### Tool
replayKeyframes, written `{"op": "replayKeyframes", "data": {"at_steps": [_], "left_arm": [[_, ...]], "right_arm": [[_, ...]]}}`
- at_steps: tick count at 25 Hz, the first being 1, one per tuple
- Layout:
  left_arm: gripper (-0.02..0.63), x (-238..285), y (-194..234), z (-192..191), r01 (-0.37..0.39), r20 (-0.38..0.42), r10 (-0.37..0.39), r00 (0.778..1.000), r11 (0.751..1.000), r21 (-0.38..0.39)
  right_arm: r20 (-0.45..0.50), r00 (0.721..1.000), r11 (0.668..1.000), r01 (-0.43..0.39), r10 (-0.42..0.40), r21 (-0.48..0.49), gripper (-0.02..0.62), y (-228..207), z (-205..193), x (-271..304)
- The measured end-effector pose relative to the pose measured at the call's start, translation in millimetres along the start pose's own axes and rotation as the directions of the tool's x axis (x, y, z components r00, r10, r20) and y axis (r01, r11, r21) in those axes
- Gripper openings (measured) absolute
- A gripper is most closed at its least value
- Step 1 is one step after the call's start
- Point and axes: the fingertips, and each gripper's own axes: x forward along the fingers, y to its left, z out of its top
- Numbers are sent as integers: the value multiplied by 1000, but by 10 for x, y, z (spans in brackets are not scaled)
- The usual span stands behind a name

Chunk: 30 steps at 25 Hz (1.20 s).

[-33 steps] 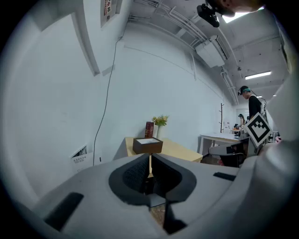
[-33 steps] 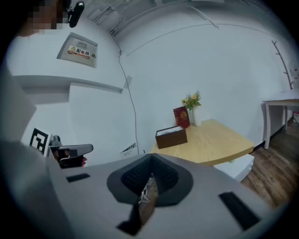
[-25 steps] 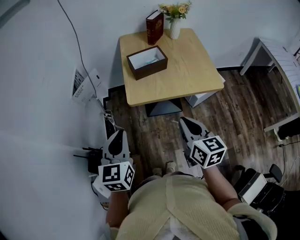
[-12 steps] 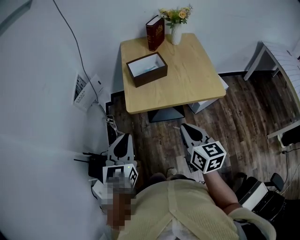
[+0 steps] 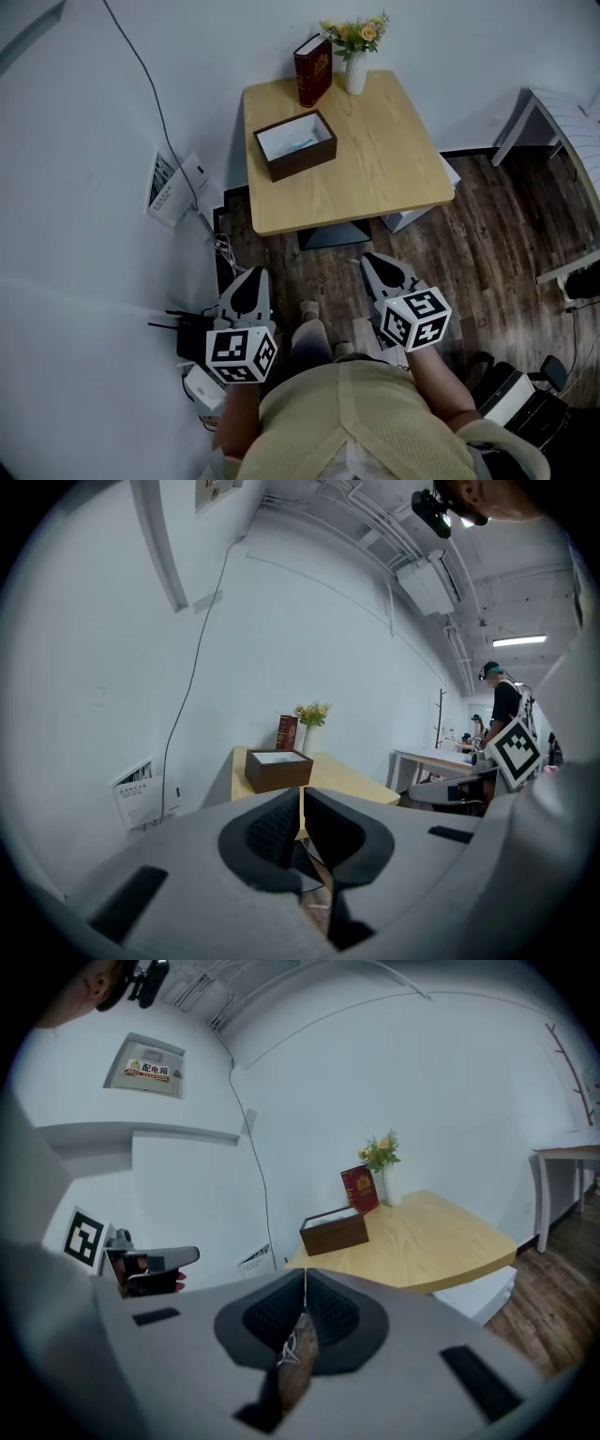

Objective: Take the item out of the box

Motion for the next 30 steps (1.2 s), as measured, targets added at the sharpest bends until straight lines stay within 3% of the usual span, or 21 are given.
{"op": "replayKeyframes", "data": {"at_steps": [6, 14, 30], "left_arm": [[32, 283, 28, 57, 23, 6, -23, 1000, 999, 47], [32, 662, 175, 94, 64, -27, -63, 998, 997, 47], [32, 1396, 371, 206, 205, -97, -197, 976, 975, 85]], "right_arm": [[-13, 1000, 1000, 16, -16, 2, 29, -101, 32, 162], [-35, 999, 1000, 29, -29, 10, 29, -231, 141, 507], [-79, 995, 998, 64, -62, 16, 29, -377, 414, 1282]]}}
